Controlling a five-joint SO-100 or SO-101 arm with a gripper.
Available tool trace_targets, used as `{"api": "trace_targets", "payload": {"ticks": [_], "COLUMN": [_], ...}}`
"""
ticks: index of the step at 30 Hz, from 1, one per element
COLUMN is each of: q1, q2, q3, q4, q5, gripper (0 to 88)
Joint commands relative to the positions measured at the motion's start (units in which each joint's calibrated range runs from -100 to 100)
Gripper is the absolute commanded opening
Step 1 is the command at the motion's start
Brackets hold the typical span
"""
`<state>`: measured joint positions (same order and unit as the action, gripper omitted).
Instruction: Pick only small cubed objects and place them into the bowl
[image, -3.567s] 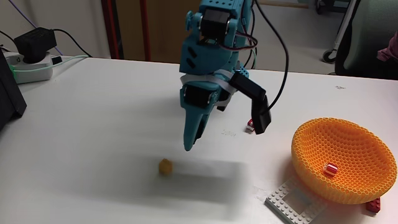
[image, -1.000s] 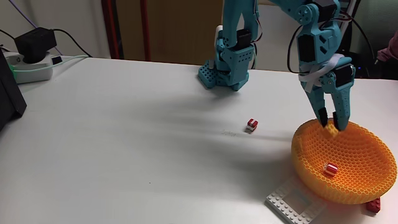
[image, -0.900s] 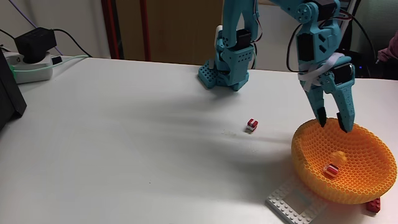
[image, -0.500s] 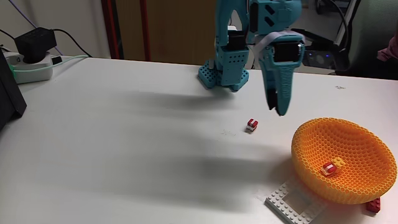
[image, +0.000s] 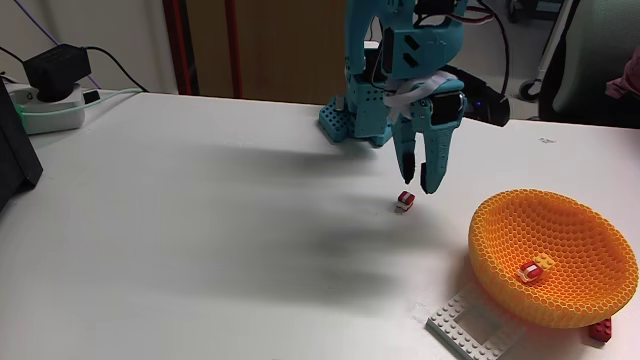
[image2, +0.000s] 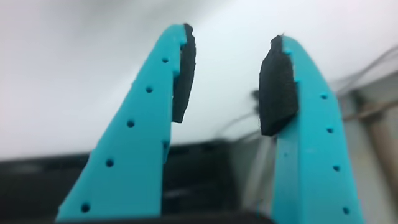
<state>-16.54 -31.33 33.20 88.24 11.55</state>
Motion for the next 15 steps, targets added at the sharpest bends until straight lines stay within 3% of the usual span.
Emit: {"api": "trace_targets", "payload": {"ticks": [1,7,15], "q1": [2.19,4.24,4.24], "q2": [-1.72,-1.43,-1.24], "q3": [2.47,9.99,18.65], "q4": [-1.36,-4.75,-5.10], "q5": [5.96,10.40,12.55], "gripper": [14.4,17.6,20.7]}}
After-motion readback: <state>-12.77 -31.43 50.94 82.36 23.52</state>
